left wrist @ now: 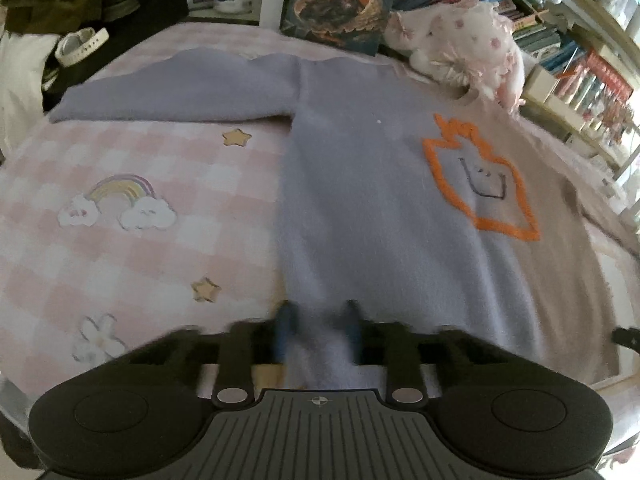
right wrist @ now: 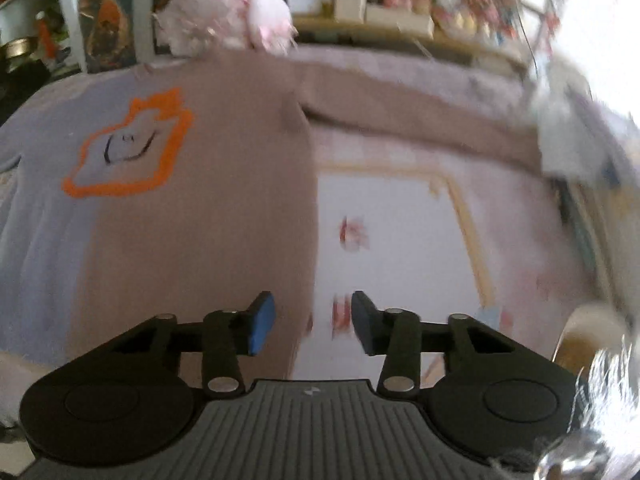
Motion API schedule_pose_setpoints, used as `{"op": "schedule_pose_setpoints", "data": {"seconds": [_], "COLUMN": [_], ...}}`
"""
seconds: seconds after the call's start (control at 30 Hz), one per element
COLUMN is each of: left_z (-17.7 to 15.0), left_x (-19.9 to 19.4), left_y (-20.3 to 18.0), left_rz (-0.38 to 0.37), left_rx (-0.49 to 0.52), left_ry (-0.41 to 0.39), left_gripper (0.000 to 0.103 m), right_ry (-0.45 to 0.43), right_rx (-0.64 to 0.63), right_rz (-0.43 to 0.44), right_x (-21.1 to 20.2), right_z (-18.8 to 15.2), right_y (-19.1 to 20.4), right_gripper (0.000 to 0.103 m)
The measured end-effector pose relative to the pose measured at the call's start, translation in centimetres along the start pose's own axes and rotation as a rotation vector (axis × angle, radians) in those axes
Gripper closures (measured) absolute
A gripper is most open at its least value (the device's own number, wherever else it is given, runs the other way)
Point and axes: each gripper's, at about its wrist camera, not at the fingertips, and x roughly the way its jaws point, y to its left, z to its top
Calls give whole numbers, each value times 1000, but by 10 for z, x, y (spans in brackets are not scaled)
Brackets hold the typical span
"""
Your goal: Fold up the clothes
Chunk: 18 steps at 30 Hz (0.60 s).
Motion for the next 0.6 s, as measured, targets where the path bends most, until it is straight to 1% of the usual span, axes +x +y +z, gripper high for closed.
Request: {"op": "schedule_pose_setpoints", "data": {"seconds": [0.03, 0.07, 0.1, 0.13, 0.2, 0.27, 0.33, 0.37, 0.47, 0.6], "left_z": [1, 3, 5, 6, 9, 13, 16, 15, 10, 2], "left_x": [1, 1, 1, 1, 0, -1, -2, -3, -5, -11], "left_y": [3, 8, 12, 17, 25, 30, 31, 30, 26, 24], "left_rz": [-5, -21, -25, -28, -28, 6, 13, 6, 0, -39], "left_rx": [1, -6, -3, -1, 5, 35, 89, 111, 177, 204], "left_ry": [5, 11, 11, 12, 9, -7, -8, -6, -3, 11], "left_gripper": [99, 99, 99, 99, 99, 100, 100, 100, 100, 99], "right_ry": [14, 17, 18, 20, 28, 38, 48, 53, 55, 80], "right_rx": [25, 41, 56, 72, 65, 53, 41, 35, 24, 9], "right_rz": [16, 27, 38, 49, 61, 89, 118, 132, 115, 123], "right_x": [0, -1, -3, -4, -6, -9, -13, -15, -18, -25], "right_z": [-5, -10, -14, -19, -19, -22, -25, -27, -28, -35], "right_y": [0, 2, 6, 9, 17, 28, 39, 44, 50, 54], "right_gripper": [78, 86, 89, 91, 96, 96, 97, 97, 97, 97]}}
